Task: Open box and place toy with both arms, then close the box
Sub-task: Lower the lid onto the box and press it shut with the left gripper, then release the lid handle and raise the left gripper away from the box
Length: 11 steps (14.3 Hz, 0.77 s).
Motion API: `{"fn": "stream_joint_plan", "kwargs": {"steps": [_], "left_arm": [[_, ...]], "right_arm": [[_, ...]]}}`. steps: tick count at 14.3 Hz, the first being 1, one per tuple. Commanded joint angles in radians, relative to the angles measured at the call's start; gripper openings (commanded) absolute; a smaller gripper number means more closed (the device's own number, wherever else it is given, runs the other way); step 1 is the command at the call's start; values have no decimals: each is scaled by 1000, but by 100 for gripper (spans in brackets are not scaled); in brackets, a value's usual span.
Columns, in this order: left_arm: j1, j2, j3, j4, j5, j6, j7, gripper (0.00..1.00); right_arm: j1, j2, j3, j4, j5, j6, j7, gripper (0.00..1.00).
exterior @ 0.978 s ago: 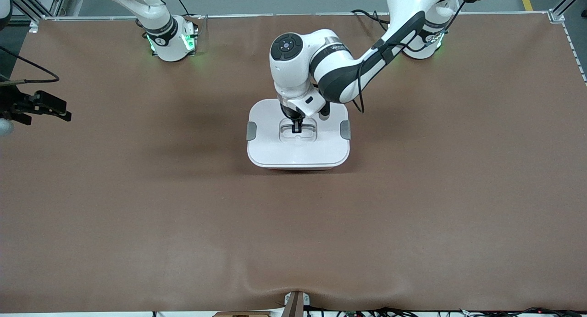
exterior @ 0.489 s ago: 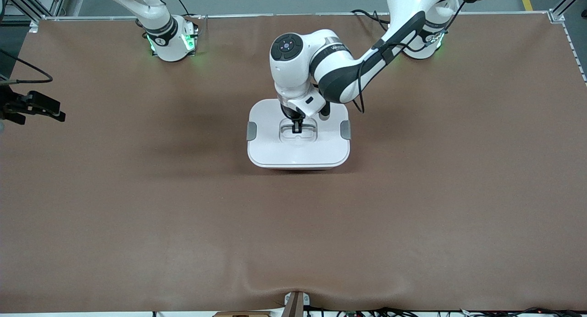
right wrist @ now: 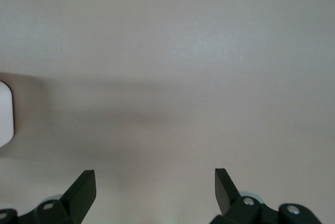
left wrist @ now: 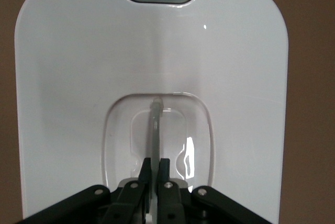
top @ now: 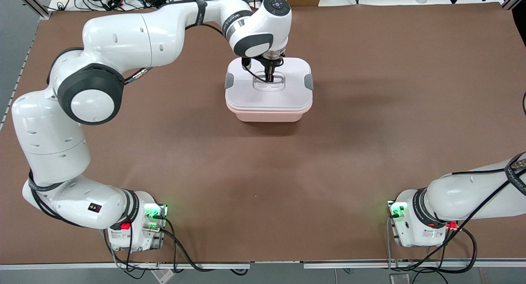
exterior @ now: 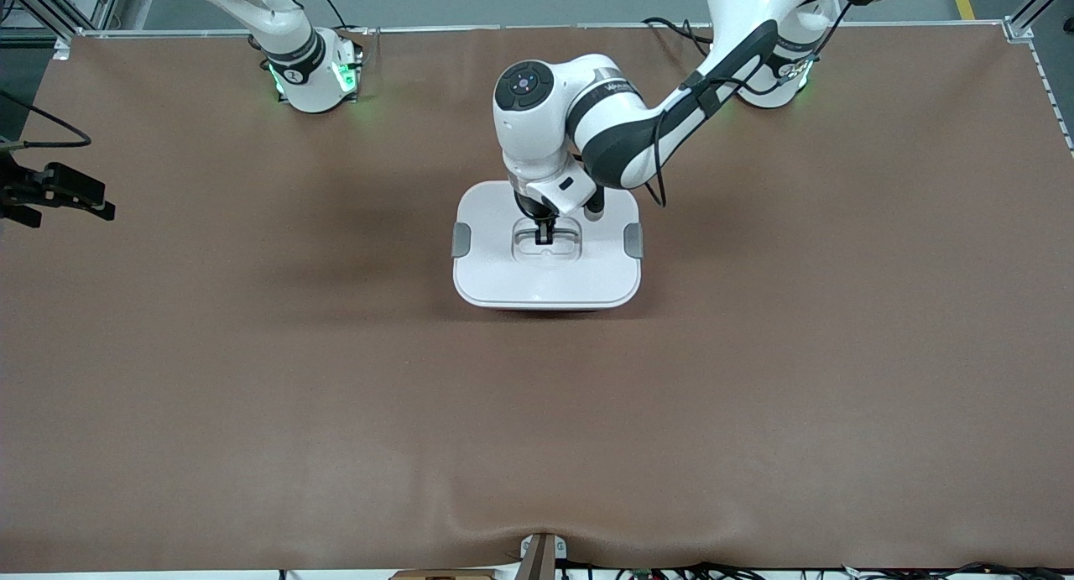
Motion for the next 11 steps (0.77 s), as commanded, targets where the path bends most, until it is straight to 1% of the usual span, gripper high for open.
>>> {"fn": "stream_joint_plan", "kwargs": {"steps": [1,2,3,4,5,7,9,11], "left_arm": [[14,-15,0,-23,30,-7,-12,0],[15,-15,0,-20,30,-7,-10,3],[18,-15,-1,-17,30,-9,-1,37],[18,-16,0,-12,30,-9,5,83],[20,-27,0,-7,30,-9,31,100],[52,-64,-1,3,16,-11,124,100],[98,-88,-9,35,10,-46,213,100],[133,-116,-15,49,-1,-81,363,100]], "right_arm": [[-17,-18,12,-4,6,-4,-26,100],[-17,-17,12,-4,6,-1,-26,100],[-17,-17,12,-4,6,1,-26,100],[-17,-17,12,-4,6,-1,-26,100],[-17,-17,12,-3,6,-2,-26,100],[-17,-17,12,-3,6,-4,-26,100],[-19,-18,10,-3,6,-8,-26,100],[-22,-18,9,-3,6,-10,-29,100]]}}
